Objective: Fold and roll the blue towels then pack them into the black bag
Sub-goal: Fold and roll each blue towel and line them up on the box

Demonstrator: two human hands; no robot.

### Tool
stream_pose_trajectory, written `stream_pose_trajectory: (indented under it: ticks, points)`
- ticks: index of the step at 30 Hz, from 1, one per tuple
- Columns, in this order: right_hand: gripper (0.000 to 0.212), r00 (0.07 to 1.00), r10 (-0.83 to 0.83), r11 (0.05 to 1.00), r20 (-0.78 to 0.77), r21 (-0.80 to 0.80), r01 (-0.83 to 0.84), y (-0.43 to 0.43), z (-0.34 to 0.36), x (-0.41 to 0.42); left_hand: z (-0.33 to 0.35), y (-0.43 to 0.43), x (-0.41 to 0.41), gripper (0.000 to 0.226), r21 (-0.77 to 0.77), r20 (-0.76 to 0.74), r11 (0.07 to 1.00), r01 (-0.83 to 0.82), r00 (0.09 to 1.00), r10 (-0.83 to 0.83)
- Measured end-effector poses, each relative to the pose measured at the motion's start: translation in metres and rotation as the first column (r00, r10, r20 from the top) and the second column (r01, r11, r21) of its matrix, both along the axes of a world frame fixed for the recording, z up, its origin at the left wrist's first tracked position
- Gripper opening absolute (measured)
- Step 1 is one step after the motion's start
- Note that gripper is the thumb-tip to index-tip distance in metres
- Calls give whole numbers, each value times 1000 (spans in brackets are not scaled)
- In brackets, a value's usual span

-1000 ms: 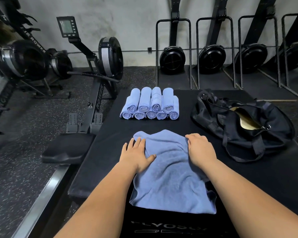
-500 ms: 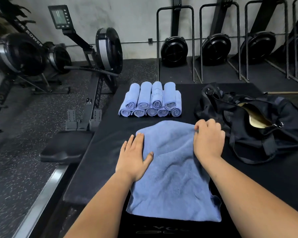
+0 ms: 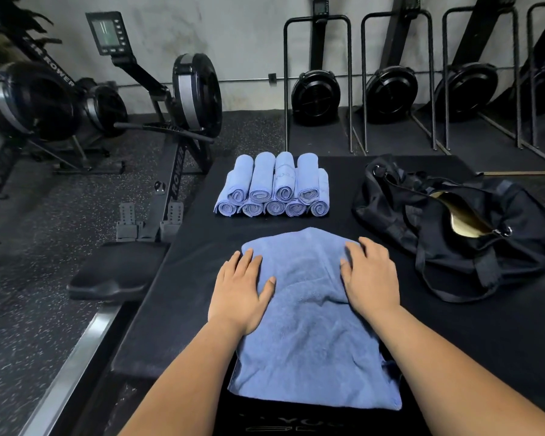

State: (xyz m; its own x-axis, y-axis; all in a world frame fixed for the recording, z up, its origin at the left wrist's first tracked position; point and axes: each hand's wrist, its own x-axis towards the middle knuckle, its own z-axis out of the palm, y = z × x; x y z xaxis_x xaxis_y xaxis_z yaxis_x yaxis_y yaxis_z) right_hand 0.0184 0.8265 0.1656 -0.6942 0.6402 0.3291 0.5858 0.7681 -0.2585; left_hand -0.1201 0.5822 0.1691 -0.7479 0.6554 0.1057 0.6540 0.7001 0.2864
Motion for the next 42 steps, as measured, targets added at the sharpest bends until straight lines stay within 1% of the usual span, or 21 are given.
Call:
stream_pose_trajectory:
  ticks: [2,3,6,8,9,10,12,13,15,16,18,20,21,23,25,26,28,30,34,39,42]
  points:
    - [50,988,-151,977,36,-147,155,2,8,-8,0,1,0,71,-15,2,1000,0,1000,0]
    - [51,981,-180,962,70,-197,191,6,12,-13,-1,0,-1,71,-22,4,1000,2,1000,-1]
    - [38,982,-144,929,125,-323,178,18,23,-25,-1,1,-1,70,-45,1,999,4,1000,-4]
    - [25,996,-87,892,27,-443,90,25,28,-33,-1,1,-1,70,-50,-1,999,4,1000,-4]
    - [25,996,-63,881,-64,-472,25,26,31,-36,-1,1,-1,70,-48,-1,999,4,1000,-4]
    - [30,984,-39,884,-173,-464,-47,27,35,-38,-1,1,-1,70,-42,-3,999,2,1000,-2]
    - [45,930,9,923,-368,-355,-150,25,43,-37,-2,1,-2,69,-19,-12,1000,4,1000,-4]
    - [52,916,20,944,-401,-294,-149,24,43,-35,-3,1,-2,69,0,-14,1000,4,1000,-4]
    - [59,942,-12,963,-336,-258,-80,24,38,-30,-4,0,-2,67,41,-8,999,3,1000,-2]
    - [59,968,-39,960,-248,-277,-32,25,32,-26,-4,0,-1,66,51,-6,999,4,1000,-4]
    - [55,998,-61,950,13,-305,62,26,22,-19,-4,0,-1,64,58,-9,998,8,1000,-8]
    - [52,976,-95,967,194,-214,136,24,17,-13,-5,-1,-1,62,59,-20,998,16,1000,-15]
    - [49,973,-113,979,202,-143,143,21,18,-13,-5,-1,-2,60,60,-29,998,22,999,-20]
    - [38,989,-93,995,111,-36,98,11,20,-13,-5,-1,-2,57,64,-46,997,40,998,-37]
    - [25,998,48,999,41,-9,-48,-2,20,-12,-4,-1,-2,53,57,-61,997,57,997,-54]
    - [24,989,130,992,75,-16,-129,-9,20,-11,-4,-1,-1,52,44,-60,997,59,997,-56]
    - [38,957,216,976,192,-34,-213,-18,15,-7,-3,0,-2,54,4,-24,999,54,998,-54]
    - [55,930,225,974,289,-48,-221,-12,14,-3,1,5,-8,59,-35,32,999,42,999,-41]
    - [69,876,276,960,396,-153,-234,7,18,-5,6,14,-22,73,-175,118,984,20,993,0]
    - [74,868,250,968,430,-118,-221,7,8,-5,-2,16,-24,84,-303,-19,953,21,999,-28]
    - [84,888,222,974,403,-52,-220,3,10,-5,1,16,-21,82,-295,-119,956,12,992,-49]
